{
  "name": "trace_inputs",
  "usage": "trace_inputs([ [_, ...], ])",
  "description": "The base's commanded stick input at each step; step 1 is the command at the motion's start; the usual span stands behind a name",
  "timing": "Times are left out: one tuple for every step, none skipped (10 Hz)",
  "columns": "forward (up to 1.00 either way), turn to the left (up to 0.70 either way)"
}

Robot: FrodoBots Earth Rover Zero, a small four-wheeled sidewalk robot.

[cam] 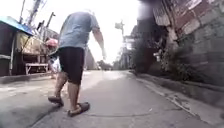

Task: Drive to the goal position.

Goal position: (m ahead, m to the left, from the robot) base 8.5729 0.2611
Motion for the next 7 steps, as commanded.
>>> trace_inputs([
  [0.7,0.0],
  [0.7,0.0],
  [0.7,0.0],
  [0.7,0.0],
  [0.7,0.0],
  [0.7,0.0],
  [0.7,0.0],
])
